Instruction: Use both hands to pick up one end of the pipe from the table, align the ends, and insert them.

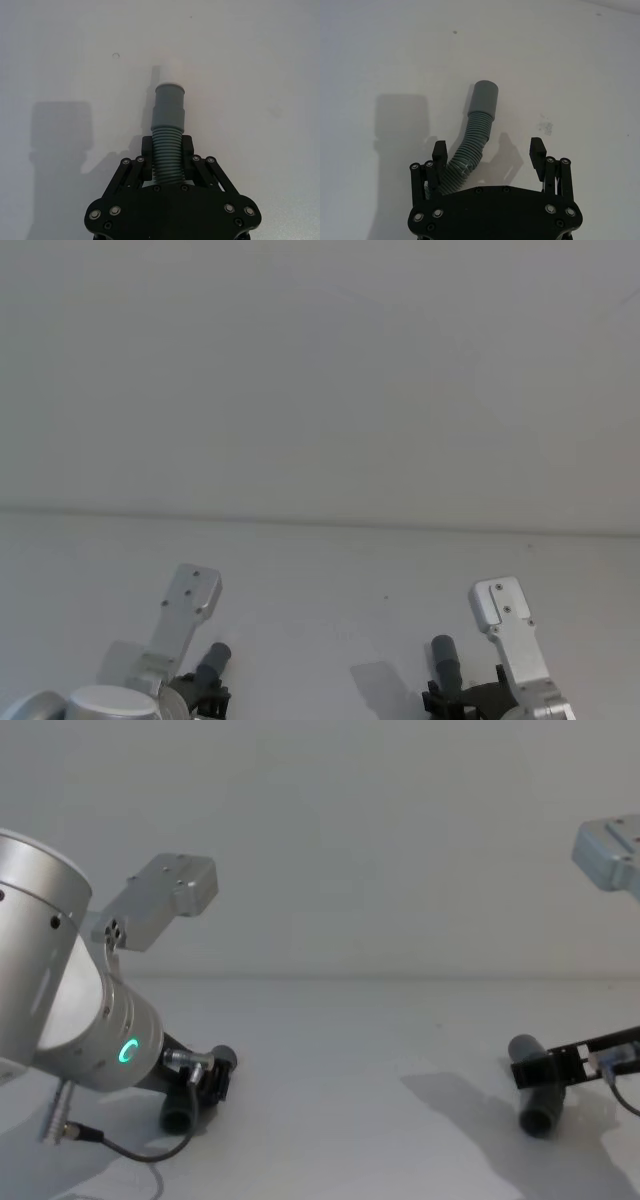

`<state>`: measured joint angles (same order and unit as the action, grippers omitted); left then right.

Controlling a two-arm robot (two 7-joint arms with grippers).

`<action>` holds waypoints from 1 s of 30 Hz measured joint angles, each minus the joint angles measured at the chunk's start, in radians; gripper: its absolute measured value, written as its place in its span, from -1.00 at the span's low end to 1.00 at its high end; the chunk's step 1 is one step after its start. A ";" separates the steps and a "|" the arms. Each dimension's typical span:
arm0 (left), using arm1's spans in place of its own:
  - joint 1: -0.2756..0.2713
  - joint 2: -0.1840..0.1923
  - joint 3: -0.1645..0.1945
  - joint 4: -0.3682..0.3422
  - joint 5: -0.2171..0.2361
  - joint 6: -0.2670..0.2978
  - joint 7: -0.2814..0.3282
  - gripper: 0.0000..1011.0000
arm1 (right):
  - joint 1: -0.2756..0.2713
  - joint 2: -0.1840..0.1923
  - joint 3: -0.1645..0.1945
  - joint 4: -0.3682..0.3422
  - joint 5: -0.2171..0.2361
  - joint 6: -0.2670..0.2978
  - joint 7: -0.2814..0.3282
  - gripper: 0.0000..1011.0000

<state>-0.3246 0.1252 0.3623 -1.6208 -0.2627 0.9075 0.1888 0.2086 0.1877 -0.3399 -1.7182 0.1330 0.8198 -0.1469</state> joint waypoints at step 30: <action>0.000 0.000 0.000 0.000 0.000 0.000 0.000 -0.40 | 0.024 -0.124 0.034 0.007 -0.014 0.152 -0.071 0.98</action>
<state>-0.3245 0.1252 0.3623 -1.6208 -0.2627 0.9075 0.1888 0.2327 0.0637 -0.3063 -1.7113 0.1191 0.9719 -0.2176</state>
